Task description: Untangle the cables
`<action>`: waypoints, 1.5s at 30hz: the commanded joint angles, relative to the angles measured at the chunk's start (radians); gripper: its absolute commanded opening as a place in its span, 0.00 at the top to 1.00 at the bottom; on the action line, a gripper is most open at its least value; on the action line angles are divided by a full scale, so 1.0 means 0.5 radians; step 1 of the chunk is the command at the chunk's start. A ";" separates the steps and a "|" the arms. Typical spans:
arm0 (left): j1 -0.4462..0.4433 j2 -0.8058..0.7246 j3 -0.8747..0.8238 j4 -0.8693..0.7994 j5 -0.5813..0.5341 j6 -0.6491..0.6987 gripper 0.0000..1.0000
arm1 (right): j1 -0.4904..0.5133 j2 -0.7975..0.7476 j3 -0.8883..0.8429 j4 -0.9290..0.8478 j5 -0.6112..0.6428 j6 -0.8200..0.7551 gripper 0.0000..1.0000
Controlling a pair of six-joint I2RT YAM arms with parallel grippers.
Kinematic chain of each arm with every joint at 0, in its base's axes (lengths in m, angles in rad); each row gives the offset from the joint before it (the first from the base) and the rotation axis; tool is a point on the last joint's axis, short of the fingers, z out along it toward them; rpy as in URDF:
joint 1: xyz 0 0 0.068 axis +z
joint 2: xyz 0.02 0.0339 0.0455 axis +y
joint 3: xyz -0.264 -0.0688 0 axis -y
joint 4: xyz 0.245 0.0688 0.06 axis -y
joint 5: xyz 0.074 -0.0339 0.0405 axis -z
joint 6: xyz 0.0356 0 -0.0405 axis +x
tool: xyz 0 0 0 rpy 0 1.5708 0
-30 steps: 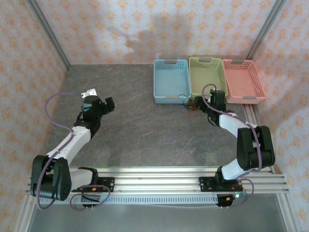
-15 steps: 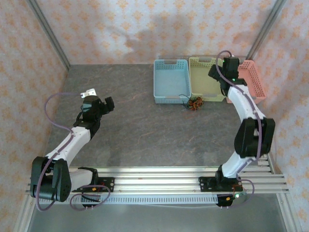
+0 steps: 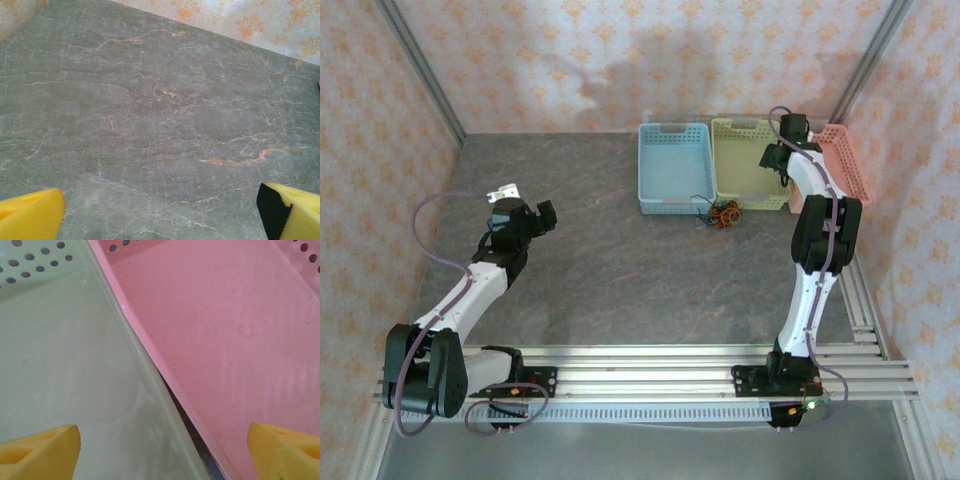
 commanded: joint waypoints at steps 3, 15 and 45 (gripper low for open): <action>0.010 -0.021 0.038 -0.039 -0.070 -0.015 0.00 | -0.009 0.211 0.342 -0.240 0.044 -0.120 0.15; 0.010 -0.014 0.047 -0.046 -0.074 -0.014 0.00 | 0.014 0.363 0.478 -0.339 -0.207 -0.205 0.58; 0.010 -0.012 0.047 -0.051 -0.069 -0.016 0.00 | 0.562 0.484 0.675 -0.429 -0.353 -0.162 0.84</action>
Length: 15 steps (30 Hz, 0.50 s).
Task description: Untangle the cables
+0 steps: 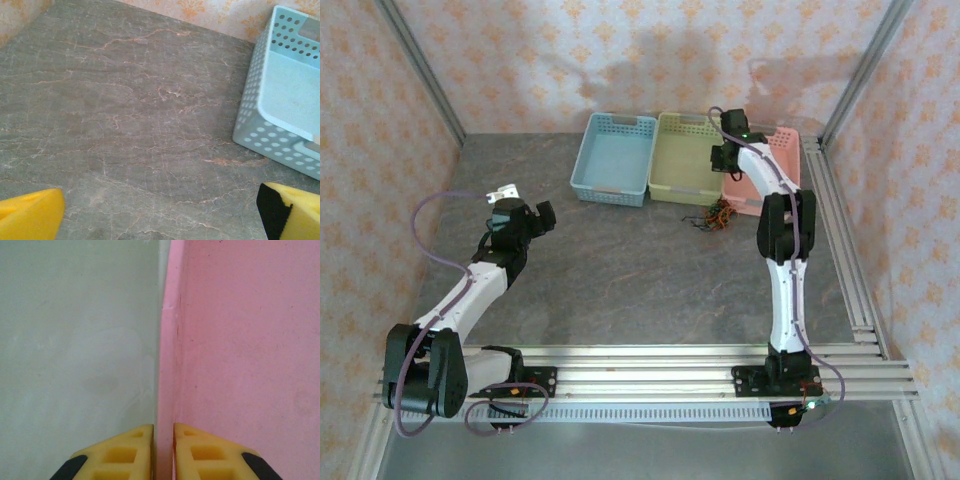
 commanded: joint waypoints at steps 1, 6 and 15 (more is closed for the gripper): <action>0.010 -0.012 0.047 -0.035 -0.040 -0.014 0.00 | 0.070 0.100 0.127 -0.117 -0.030 -0.013 0.85; 0.010 -0.010 0.046 -0.035 -0.036 -0.015 0.00 | 0.111 0.187 0.260 -0.184 -0.044 -0.082 0.86; 0.010 -0.012 0.044 -0.032 -0.034 -0.013 0.00 | 0.124 0.370 0.494 -0.229 -0.162 -0.026 0.85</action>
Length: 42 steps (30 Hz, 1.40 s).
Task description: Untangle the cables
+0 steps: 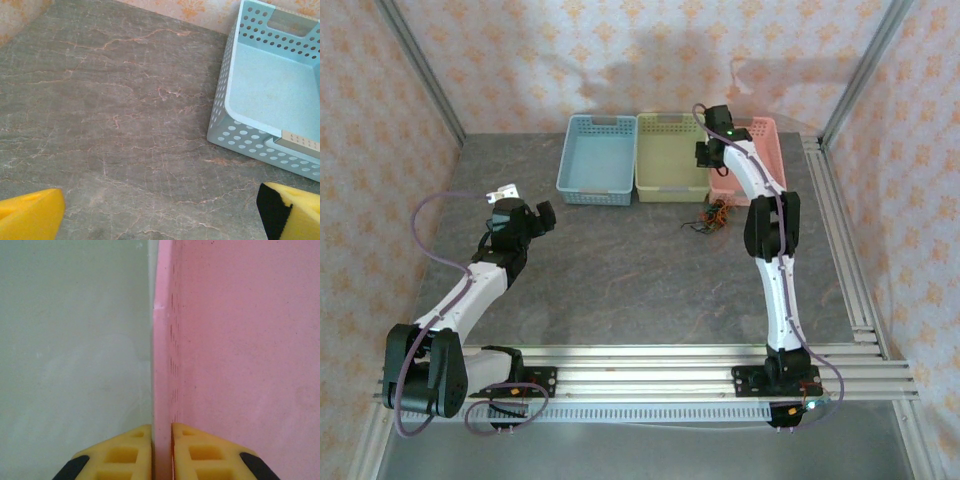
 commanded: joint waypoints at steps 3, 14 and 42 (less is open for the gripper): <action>0.010 -0.015 0.040 -0.030 -0.035 -0.016 0.00 | 0.044 0.119 0.124 -0.148 -0.065 0.010 0.72; 0.010 -0.052 0.014 -0.010 -0.045 -0.021 0.00 | 0.056 -0.836 -0.713 0.248 0.084 0.136 0.31; 0.010 -0.123 -0.036 0.022 -0.065 -0.024 0.00 | 0.068 -1.558 -2.627 1.291 0.038 0.505 0.29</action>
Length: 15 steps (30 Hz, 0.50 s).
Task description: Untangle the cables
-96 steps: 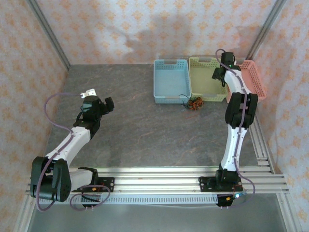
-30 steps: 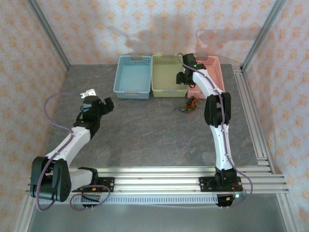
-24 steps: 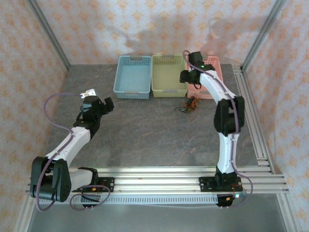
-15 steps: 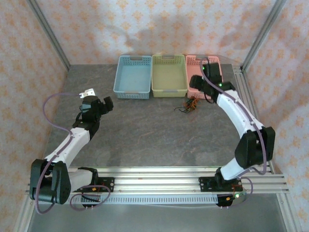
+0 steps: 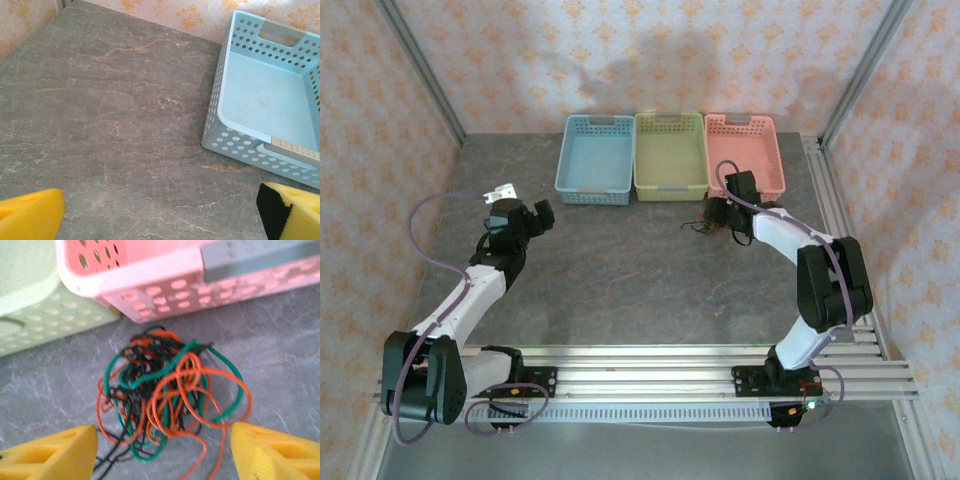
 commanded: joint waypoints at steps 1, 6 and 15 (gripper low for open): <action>0.010 -0.055 -0.027 0.021 -0.046 -0.020 0.00 | 0.011 0.140 0.048 0.158 0.080 -0.037 0.29; 0.010 -0.044 -0.025 0.030 -0.019 -0.021 0.00 | 0.010 0.298 0.065 0.303 0.066 -0.016 0.37; 0.011 -0.148 -0.132 0.192 0.219 -0.138 0.00 | 0.106 0.176 -0.118 0.639 -0.284 -0.107 0.88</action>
